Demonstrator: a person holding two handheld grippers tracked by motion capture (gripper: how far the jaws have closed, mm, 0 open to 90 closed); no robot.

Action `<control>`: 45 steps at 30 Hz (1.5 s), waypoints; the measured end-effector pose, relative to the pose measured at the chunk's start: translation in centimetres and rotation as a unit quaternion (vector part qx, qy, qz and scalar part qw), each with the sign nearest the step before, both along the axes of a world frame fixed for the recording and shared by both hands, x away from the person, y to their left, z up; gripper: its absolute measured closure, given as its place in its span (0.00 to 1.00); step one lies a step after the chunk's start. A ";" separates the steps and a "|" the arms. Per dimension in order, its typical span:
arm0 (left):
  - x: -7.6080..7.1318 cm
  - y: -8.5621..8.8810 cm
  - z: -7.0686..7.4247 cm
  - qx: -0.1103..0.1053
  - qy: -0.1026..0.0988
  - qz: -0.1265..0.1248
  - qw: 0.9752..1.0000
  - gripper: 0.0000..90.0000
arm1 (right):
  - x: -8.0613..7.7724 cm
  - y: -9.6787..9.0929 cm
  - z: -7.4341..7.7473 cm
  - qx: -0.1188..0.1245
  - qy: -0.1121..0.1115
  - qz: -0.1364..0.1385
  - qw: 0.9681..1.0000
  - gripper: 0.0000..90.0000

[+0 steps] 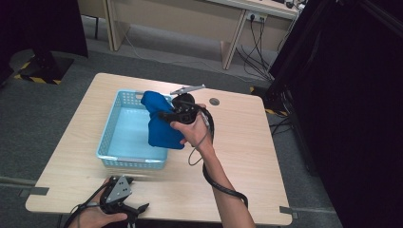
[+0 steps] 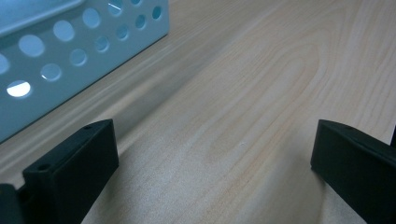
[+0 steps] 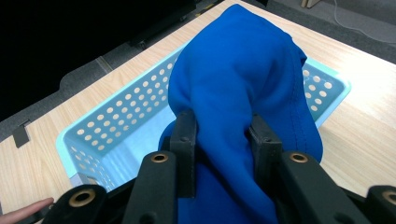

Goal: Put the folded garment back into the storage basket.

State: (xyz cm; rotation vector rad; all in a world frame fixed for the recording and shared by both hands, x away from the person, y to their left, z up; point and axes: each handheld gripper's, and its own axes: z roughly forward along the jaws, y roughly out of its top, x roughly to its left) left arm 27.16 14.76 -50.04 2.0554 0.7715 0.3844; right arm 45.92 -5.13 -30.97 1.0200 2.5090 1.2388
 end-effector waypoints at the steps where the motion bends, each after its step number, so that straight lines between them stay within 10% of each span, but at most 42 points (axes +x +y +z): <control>1: 0.0 0.0 0.0 0.000 0.000 0.000 1.000 0.00 | 0.1 0.1 0.0 -0.001 0.001 0.001 1.000 0.77; 45: 0.0 0.0 0.0 0.000 0.000 -0.001 1.000 0.00 | 1.6 4.8 -1.4 -0.014 0.021 -0.004 1.000 0.77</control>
